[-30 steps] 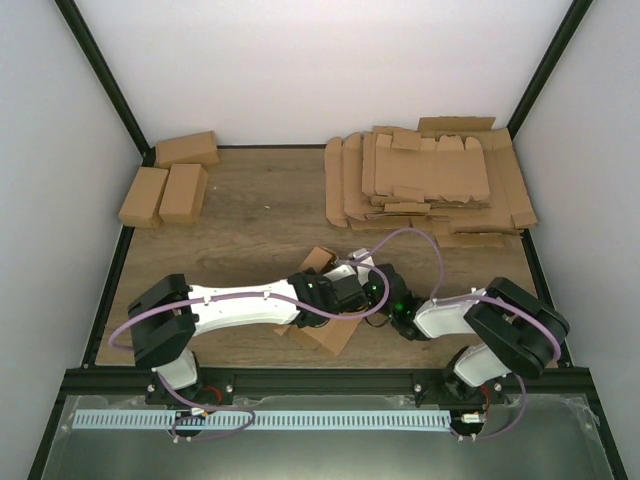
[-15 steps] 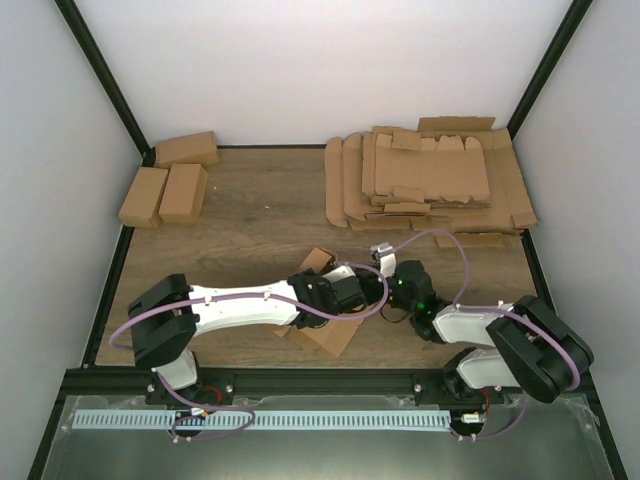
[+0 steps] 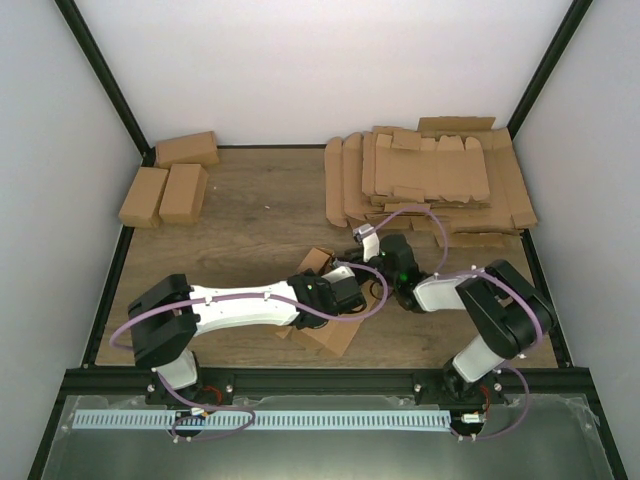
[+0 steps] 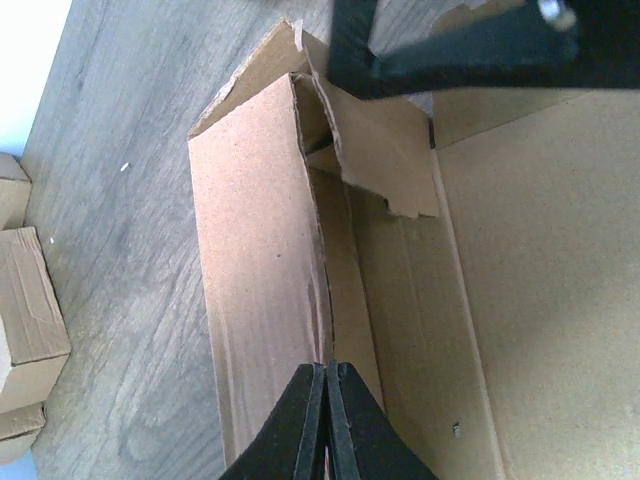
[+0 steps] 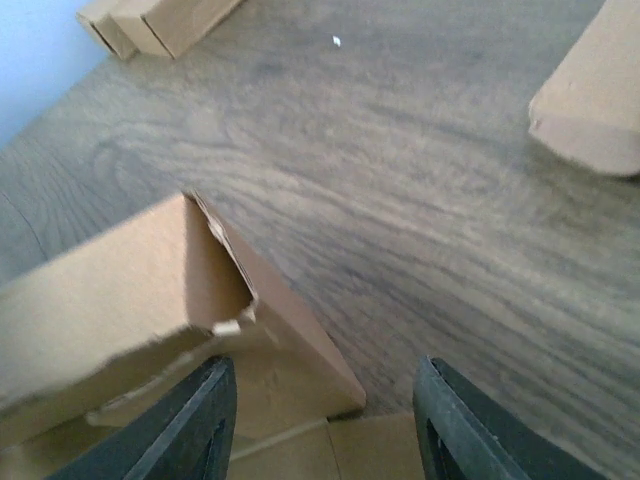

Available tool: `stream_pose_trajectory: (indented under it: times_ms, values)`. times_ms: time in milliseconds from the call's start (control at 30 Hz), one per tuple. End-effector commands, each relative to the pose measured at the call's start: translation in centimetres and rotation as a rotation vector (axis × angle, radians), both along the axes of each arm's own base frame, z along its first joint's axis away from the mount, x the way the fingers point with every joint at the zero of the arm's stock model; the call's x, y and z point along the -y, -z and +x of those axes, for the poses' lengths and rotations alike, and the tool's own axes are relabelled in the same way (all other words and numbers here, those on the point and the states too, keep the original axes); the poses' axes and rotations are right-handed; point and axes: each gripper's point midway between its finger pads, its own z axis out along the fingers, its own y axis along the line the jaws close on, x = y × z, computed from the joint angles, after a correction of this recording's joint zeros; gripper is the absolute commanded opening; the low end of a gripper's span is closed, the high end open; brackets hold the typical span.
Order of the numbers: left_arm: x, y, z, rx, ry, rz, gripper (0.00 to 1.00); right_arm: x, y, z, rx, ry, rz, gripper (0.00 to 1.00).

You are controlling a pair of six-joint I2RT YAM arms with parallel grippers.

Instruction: Fold the paper box

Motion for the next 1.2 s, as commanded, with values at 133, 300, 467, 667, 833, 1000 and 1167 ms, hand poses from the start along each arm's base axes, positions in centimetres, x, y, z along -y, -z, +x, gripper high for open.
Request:
stream_pose_trajectory:
  times_ms: [133,300,467,667,833,1000,1167]
  values:
    - [0.2,-0.4,-0.1,0.014,0.016,-0.042,0.04,-2.1,1.0,-0.6,0.056,-0.108,-0.029,0.51]
    - [0.3,-0.9,-0.2,0.02,0.02,-0.069,0.04,-3.2,0.7,-0.8,0.099,-0.145,-0.028,0.53]
    - [0.6,-2.0,-0.2,0.025,0.031,-0.122,0.04,-4.0,0.3,-0.5,0.139,-0.175,-0.004,0.56]
    - [0.9,-2.5,-0.3,0.017,0.042,-0.158,0.04,-5.3,-0.6,-0.5,0.183,-0.221,0.03,0.54]
    - [0.8,-2.1,-0.2,-0.006,0.041,-0.17,0.04,-6.3,-1.2,-0.7,0.224,-0.244,0.052,0.54]
    - [0.5,-2.1,0.1,-0.051,0.028,-0.225,0.04,-6.7,-1.6,-0.3,0.25,-0.232,0.072,0.45]
    - [0.4,-2.6,0.6,-0.131,0.02,-0.337,0.04,-7.1,-1.7,-0.1,0.265,-0.22,0.068,0.36]
